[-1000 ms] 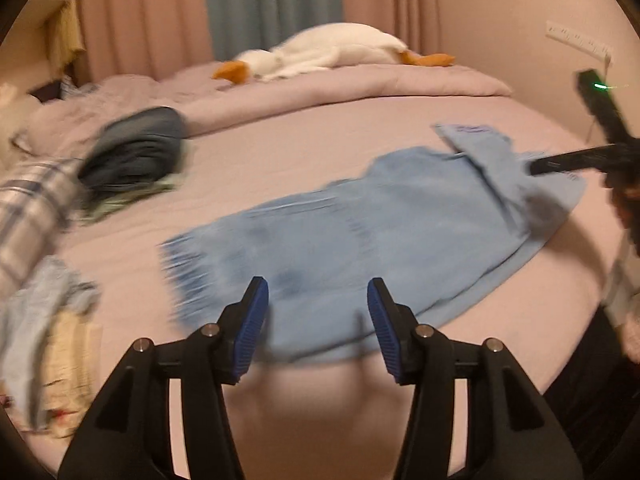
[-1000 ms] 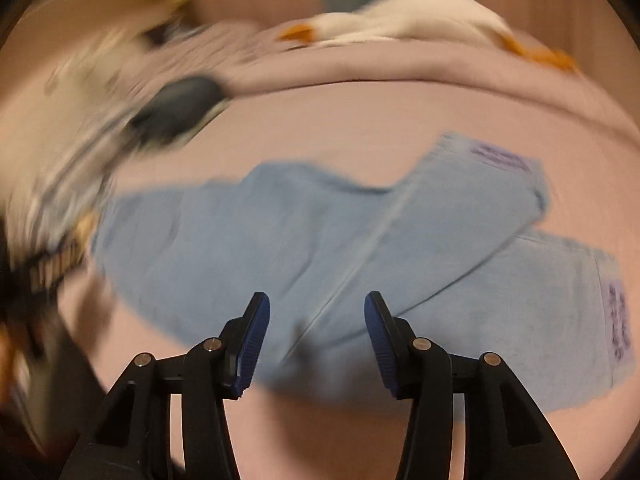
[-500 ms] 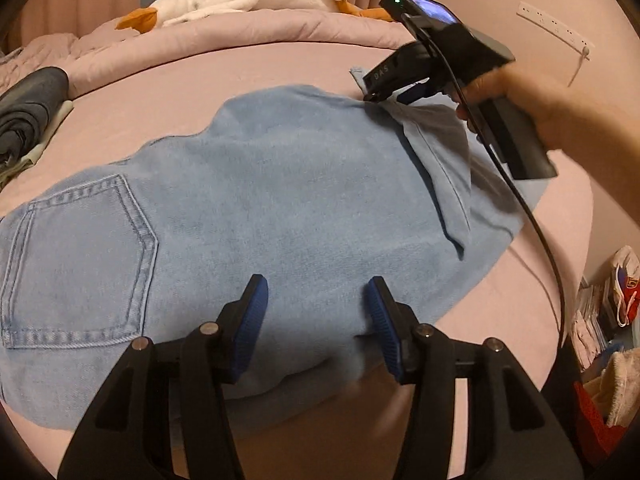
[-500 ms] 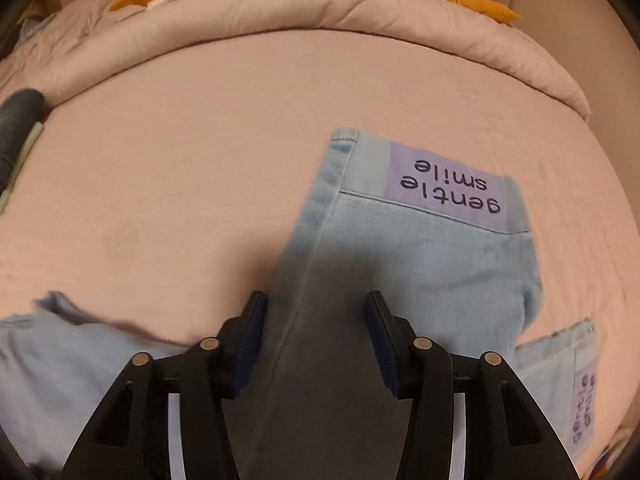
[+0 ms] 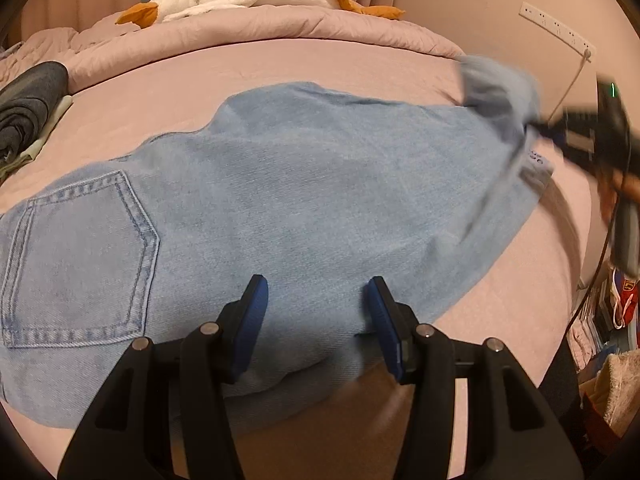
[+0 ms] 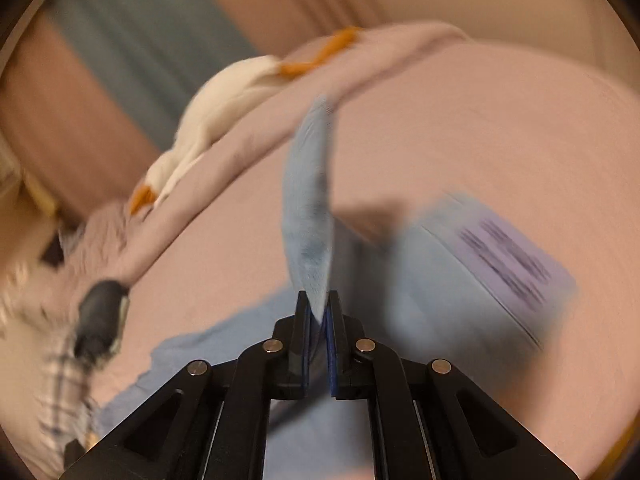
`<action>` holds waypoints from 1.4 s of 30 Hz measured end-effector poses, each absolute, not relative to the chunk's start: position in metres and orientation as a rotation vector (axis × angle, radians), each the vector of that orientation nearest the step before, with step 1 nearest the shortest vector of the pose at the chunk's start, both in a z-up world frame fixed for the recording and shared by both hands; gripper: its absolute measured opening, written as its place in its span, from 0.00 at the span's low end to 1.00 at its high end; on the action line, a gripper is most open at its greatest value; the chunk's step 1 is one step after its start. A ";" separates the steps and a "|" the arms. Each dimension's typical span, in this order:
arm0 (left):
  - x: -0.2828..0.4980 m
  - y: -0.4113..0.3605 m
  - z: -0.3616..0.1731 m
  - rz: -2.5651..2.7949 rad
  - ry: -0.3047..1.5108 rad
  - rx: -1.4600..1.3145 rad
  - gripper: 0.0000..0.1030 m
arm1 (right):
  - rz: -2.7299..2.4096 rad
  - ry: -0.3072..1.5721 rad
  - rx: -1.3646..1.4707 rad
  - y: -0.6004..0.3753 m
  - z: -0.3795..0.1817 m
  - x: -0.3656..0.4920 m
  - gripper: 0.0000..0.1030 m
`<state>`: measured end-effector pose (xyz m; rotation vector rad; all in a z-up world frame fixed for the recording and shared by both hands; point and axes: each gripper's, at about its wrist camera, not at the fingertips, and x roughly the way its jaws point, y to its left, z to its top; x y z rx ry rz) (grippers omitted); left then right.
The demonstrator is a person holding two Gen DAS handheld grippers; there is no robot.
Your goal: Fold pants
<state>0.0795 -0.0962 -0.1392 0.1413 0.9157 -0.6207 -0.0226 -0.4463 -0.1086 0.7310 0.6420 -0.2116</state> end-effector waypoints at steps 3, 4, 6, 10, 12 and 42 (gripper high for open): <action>0.079 -0.098 -0.137 -0.598 0.928 0.166 0.50 | -0.229 0.706 0.923 -0.469 -0.162 -0.047 0.11; 0.078 -0.097 -0.137 -0.589 0.930 0.172 0.48 | -0.182 0.654 1.046 -0.478 -0.180 -0.057 0.11; 0.078 -0.096 -0.137 -0.570 0.933 0.182 0.42 | -0.151 0.568 1.167 -0.482 -0.186 -0.070 0.11; 0.081 -0.088 -0.137 -0.540 0.941 0.180 0.21 | -0.160 0.554 1.167 -0.482 -0.181 -0.064 0.14; 0.083 -0.087 -0.137 -0.537 0.947 0.182 0.15 | -0.177 0.546 1.184 -0.488 -0.180 -0.062 0.15; 0.049 -0.053 -0.117 -0.538 0.873 0.128 0.15 | -0.039 0.704 1.061 -0.438 -0.166 -0.073 0.33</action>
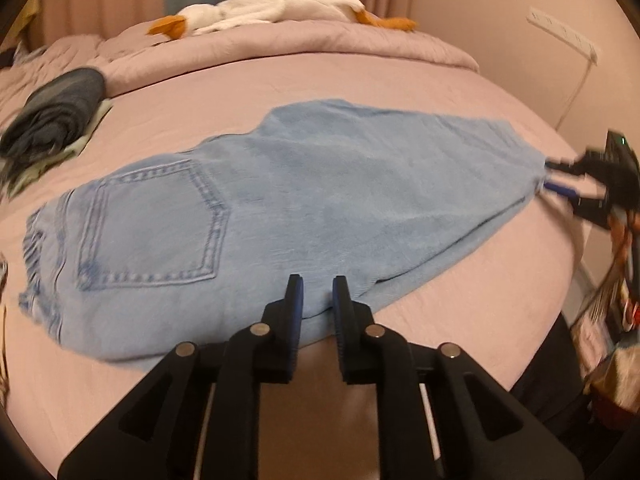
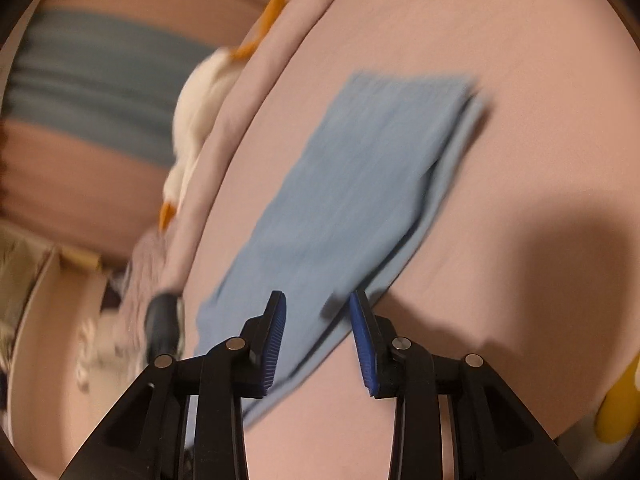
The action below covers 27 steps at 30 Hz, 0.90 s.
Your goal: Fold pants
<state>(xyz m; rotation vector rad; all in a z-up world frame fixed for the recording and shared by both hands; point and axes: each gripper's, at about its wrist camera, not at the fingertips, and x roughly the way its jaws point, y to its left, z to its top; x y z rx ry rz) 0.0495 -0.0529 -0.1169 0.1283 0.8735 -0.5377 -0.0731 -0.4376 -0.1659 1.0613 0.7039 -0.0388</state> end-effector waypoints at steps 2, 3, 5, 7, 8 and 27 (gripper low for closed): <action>0.049 -0.047 -0.113 -0.533 0.867 0.092 0.15 | -0.010 0.751 0.960 -0.410 -0.158 -0.063 0.33; 0.050 -0.045 -0.110 -0.529 0.866 0.080 0.16 | 0.020 0.761 0.891 -0.393 -0.151 -0.055 0.33; 0.056 -0.043 -0.107 -0.512 0.864 0.066 0.17 | 0.105 0.760 0.801 -0.366 -0.143 -0.038 0.33; 0.064 -0.041 -0.108 -0.512 0.874 0.038 0.19 | 0.150 0.784 0.738 -0.342 -0.142 -0.016 0.33; 0.070 -0.041 -0.111 -0.507 0.893 0.023 0.19 | 0.176 0.796 0.722 -0.331 -0.144 -0.004 0.32; 0.073 -0.027 -0.102 -0.506 0.865 0.048 0.48 | 0.293 0.913 0.305 -0.246 -0.129 0.026 0.11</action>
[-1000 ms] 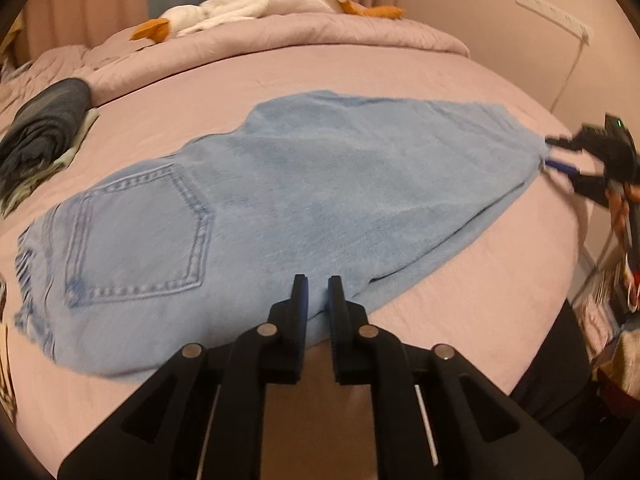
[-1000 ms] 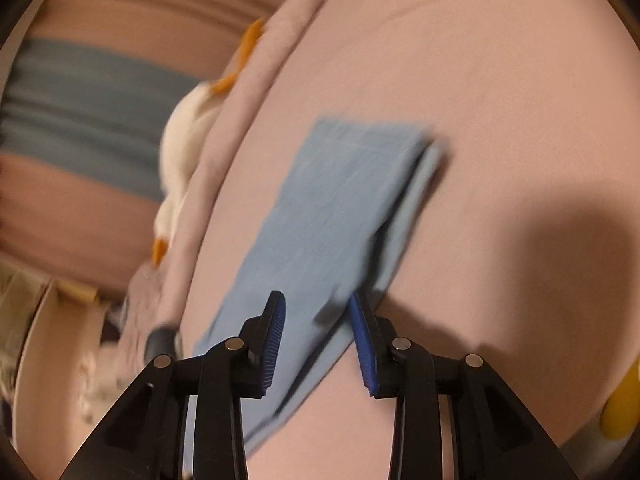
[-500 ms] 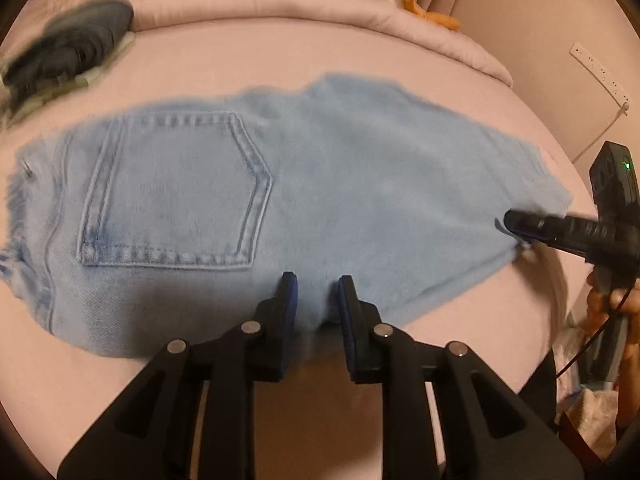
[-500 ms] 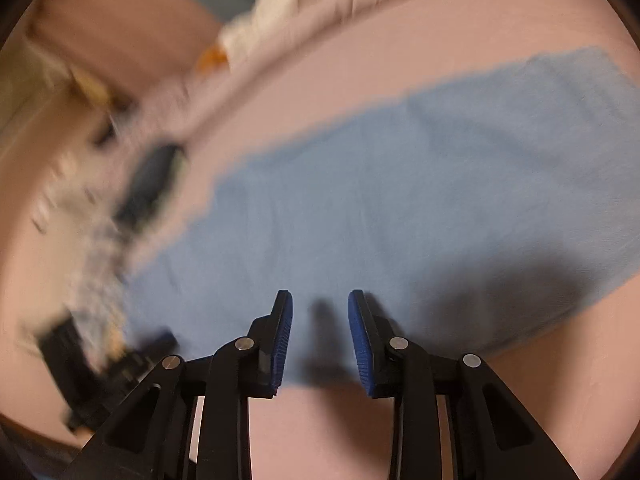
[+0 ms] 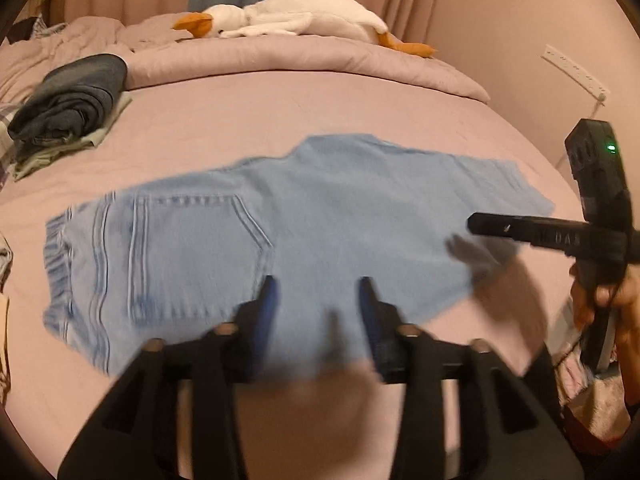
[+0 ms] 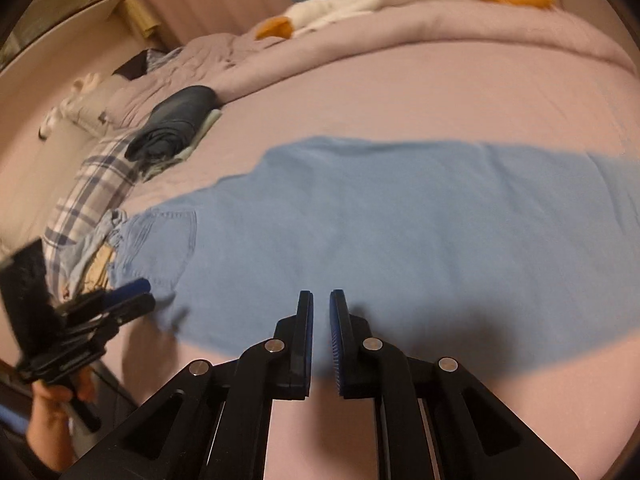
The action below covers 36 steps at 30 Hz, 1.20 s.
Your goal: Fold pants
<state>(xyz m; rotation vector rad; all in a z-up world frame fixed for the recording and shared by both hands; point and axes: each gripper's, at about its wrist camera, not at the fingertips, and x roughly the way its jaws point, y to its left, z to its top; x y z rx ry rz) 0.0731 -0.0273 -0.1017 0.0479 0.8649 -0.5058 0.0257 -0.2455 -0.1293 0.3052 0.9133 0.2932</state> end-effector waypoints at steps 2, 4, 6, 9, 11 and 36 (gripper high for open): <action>0.086 -0.027 -0.126 -0.443 0.961 0.065 0.43 | 0.319 0.913 0.252 -0.228 -0.139 0.035 0.11; 0.083 -0.020 -0.142 -0.446 0.986 0.056 0.44 | 0.349 1.021 0.196 -0.201 -0.161 0.041 0.11; 0.066 -0.011 -0.142 -0.492 0.943 0.066 0.44 | 0.359 0.997 0.071 -0.182 -0.168 0.022 0.11; 0.053 0.002 -0.138 -0.541 0.932 0.048 0.45 | 0.448 1.102 0.099 -0.186 -0.162 0.014 0.11; 0.058 0.007 -0.133 -0.560 0.957 0.022 0.45 | 0.548 1.205 0.210 -0.200 -0.166 0.019 0.11; 0.129 0.045 -0.145 -0.430 0.886 -0.072 0.38 | 0.736 1.238 0.361 -0.216 -0.157 0.143 0.34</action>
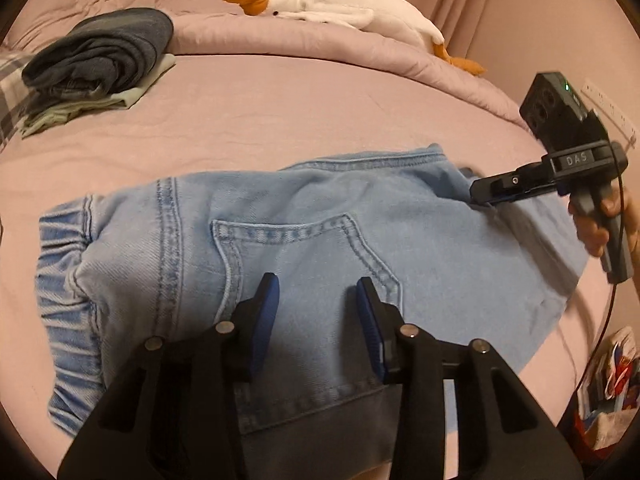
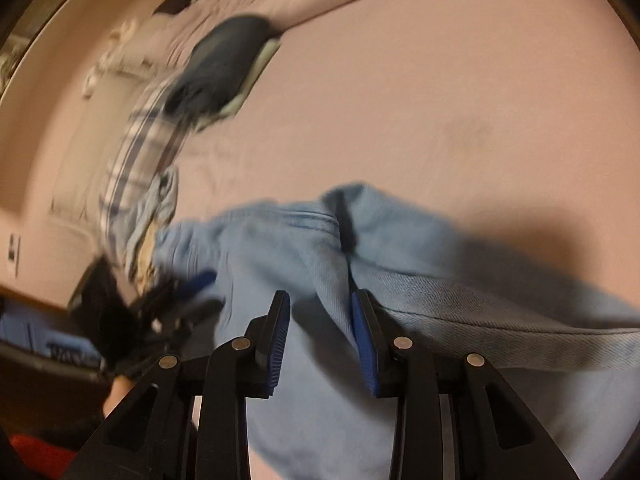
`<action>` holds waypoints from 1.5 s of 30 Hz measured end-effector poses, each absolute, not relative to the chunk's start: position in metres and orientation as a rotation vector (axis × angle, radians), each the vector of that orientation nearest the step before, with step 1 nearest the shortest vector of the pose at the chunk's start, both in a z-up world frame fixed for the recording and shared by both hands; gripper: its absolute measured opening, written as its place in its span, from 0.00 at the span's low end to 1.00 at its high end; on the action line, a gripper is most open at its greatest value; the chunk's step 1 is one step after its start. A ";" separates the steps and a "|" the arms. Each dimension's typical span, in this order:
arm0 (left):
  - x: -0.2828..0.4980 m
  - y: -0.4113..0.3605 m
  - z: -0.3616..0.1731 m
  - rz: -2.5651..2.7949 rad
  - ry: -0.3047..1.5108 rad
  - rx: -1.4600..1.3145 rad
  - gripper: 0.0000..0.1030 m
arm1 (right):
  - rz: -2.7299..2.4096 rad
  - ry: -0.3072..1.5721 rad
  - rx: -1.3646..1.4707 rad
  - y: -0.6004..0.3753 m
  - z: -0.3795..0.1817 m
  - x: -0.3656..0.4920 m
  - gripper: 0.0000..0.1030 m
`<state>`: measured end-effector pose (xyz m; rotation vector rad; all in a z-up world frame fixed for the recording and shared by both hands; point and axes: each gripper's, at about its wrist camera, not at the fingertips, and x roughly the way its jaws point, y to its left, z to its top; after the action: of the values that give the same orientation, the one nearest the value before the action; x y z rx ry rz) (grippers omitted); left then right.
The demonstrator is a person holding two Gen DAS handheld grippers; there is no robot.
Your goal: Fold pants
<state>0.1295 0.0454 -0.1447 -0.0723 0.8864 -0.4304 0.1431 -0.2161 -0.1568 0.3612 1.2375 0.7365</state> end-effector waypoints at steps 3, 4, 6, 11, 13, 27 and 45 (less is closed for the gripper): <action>0.130 0.041 -0.144 -0.411 0.891 -0.084 0.38 | 0.710 1.225 0.476 -0.222 -0.160 0.157 0.34; 0.128 0.041 -0.143 -0.410 0.890 -0.082 0.38 | 0.700 1.218 0.508 -0.227 -0.162 0.163 0.34; 0.127 0.039 -0.142 -0.403 0.893 -0.065 0.35 | 0.694 1.213 0.577 -0.225 -0.165 0.179 0.34; 0.126 0.049 -0.141 -0.366 0.902 -0.049 0.20 | 0.685 1.194 0.545 -0.201 -0.156 0.207 0.09; 0.124 0.055 -0.143 -0.362 0.899 -0.064 0.16 | 0.644 1.184 0.471 -0.200 -0.151 0.211 0.08; 0.106 0.065 -0.142 -0.304 0.887 -0.049 0.15 | 0.530 1.000 0.186 -0.233 -0.107 0.113 0.09; 0.072 0.023 -0.130 -0.278 0.878 0.061 0.69 | 0.256 0.919 0.240 -0.282 -0.130 0.038 0.48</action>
<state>0.0716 0.0232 -0.1299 0.0615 0.8780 -0.2784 0.0377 -0.2816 -0.1303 0.2404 0.9189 0.2563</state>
